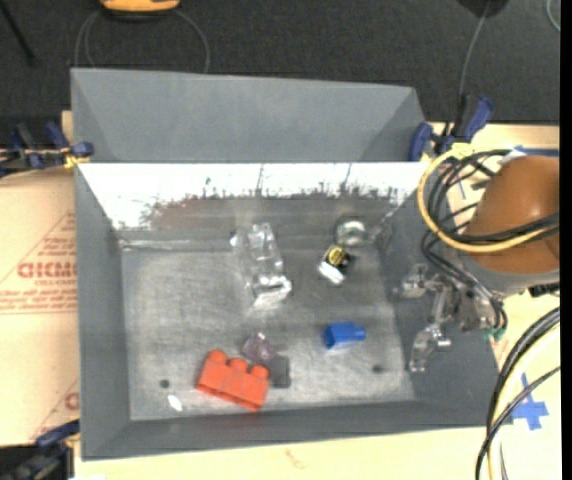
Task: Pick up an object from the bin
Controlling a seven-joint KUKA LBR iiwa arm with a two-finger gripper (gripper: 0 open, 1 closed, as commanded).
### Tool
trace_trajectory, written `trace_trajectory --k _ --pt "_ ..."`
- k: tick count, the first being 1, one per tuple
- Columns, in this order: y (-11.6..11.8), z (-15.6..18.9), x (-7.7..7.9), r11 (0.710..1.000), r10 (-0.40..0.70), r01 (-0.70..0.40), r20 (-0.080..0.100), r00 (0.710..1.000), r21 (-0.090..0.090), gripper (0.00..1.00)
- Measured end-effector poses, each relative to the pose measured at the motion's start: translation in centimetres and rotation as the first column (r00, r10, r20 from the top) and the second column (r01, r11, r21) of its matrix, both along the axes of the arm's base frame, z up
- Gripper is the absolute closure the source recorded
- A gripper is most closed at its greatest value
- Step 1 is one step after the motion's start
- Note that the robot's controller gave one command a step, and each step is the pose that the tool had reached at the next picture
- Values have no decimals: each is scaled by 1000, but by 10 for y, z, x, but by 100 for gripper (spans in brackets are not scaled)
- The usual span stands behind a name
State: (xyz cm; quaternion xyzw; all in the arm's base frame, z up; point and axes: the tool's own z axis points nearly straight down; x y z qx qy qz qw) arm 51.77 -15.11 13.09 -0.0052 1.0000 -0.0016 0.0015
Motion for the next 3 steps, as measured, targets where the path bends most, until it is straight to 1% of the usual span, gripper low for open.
trace_trajectory --k 1,2,3 --pt "75 -47 13 997 72 -72 -3 997 5 0" --pt "71 -44 13 998 69 -69 1 998 2 100" --pt "59 76 35 931 366 -366 6 931 -3 100"
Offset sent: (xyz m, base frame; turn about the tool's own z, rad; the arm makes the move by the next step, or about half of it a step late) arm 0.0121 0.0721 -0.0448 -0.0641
